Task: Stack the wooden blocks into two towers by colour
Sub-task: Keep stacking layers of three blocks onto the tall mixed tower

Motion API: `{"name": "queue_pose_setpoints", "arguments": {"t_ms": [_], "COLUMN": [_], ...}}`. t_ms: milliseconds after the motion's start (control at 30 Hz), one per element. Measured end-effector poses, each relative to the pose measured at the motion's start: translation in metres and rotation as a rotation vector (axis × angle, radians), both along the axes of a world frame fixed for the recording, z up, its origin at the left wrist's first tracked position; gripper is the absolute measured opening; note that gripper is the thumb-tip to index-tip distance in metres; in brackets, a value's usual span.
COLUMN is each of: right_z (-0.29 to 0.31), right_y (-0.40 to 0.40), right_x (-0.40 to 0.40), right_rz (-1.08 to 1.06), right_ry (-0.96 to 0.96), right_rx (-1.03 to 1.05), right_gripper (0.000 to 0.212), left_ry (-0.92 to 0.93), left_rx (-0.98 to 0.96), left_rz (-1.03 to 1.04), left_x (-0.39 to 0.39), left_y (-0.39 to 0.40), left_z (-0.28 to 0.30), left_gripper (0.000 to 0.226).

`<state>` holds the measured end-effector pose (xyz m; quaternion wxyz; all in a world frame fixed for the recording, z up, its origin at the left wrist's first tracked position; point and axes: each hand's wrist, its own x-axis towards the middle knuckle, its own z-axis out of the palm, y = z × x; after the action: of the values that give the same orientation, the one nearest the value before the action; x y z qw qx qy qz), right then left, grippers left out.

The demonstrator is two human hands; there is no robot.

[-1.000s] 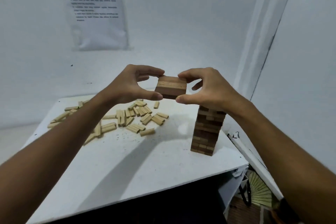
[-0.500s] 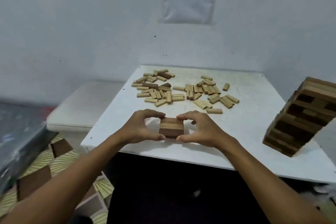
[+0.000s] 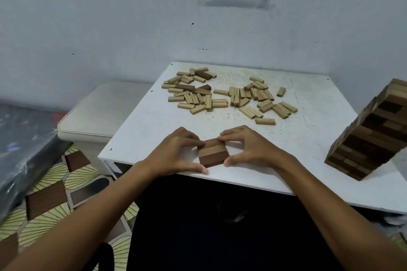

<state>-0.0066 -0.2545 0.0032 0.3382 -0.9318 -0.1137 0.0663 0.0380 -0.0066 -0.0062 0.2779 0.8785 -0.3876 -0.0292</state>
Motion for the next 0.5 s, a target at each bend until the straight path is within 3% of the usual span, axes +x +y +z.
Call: {"name": "queue_pose_setpoints", "arguments": {"t_ms": [200, 333, 500], "right_z": [0.015, 0.014, 0.008], "right_y": [-0.013, -0.017, -0.012], "right_x": [0.019, 0.023, 0.003], "right_rz": [0.012, -0.094, -0.159], "right_ry": [0.074, 0.055, -0.072], "right_rx": [-0.048, 0.039, 0.138], "right_gripper": [0.066, 0.063, 0.051], "left_ry": [0.034, 0.041, 0.003], "left_rx": [-0.025, -0.06, -0.083], "left_rz": [0.004, 0.024, 0.061], "left_x": [-0.008, -0.013, -0.007], "left_y": [-0.005, -0.012, -0.014], "left_z": [0.002, -0.001, -0.002], "left_gripper": [0.065, 0.047, 0.064]}}
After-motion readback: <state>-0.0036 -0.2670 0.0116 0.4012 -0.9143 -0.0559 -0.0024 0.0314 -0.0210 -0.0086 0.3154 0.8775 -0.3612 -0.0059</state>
